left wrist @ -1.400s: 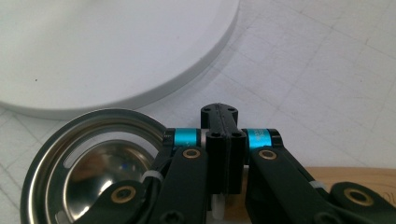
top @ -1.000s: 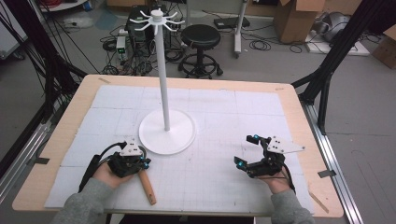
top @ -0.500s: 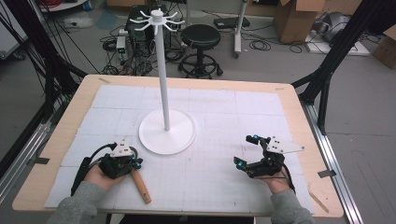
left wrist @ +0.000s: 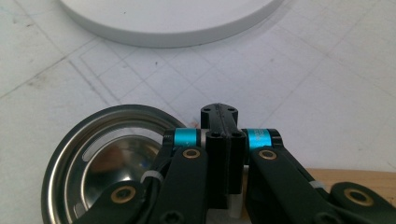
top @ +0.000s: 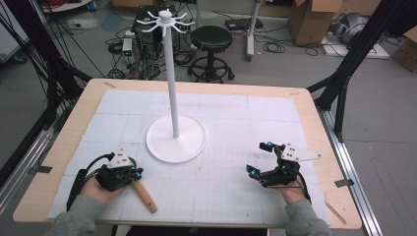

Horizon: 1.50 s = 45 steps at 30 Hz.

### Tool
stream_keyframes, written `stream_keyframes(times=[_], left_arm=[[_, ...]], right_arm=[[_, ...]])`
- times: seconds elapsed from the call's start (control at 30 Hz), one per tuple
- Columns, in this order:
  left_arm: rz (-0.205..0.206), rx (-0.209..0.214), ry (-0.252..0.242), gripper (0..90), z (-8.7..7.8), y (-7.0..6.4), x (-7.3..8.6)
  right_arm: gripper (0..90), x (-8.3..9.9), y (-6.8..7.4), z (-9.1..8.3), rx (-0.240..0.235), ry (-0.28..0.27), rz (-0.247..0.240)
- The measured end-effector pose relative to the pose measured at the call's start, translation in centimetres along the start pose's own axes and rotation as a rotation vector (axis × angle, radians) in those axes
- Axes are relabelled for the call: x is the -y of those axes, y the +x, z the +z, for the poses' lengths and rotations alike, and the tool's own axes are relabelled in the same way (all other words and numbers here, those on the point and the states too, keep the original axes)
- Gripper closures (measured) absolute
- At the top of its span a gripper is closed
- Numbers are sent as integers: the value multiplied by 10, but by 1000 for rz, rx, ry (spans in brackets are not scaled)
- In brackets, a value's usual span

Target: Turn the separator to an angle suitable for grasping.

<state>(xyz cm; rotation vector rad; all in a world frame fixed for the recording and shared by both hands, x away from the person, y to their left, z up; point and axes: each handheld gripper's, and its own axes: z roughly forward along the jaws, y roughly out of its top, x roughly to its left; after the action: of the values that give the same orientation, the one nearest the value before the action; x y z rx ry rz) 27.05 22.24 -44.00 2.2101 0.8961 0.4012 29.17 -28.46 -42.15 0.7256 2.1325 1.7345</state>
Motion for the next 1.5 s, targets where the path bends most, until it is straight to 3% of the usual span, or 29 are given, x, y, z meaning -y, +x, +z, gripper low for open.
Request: stream_keyframes(times=[0.83, 1.27, 1.5], left_arm=[[-53, -53, -18, 899, -22, 9, 24], [-55, -55, -40, 899, -24, 11, 22], [-40, -58, -71, 898, -33, 3, 22]], right_arm=[[22, 0, 3, 1, -4, 6, -3], [22, 0, 2, 0, 4, 18, 9], [22, 0, 1, 0, 5, 13, 5]])
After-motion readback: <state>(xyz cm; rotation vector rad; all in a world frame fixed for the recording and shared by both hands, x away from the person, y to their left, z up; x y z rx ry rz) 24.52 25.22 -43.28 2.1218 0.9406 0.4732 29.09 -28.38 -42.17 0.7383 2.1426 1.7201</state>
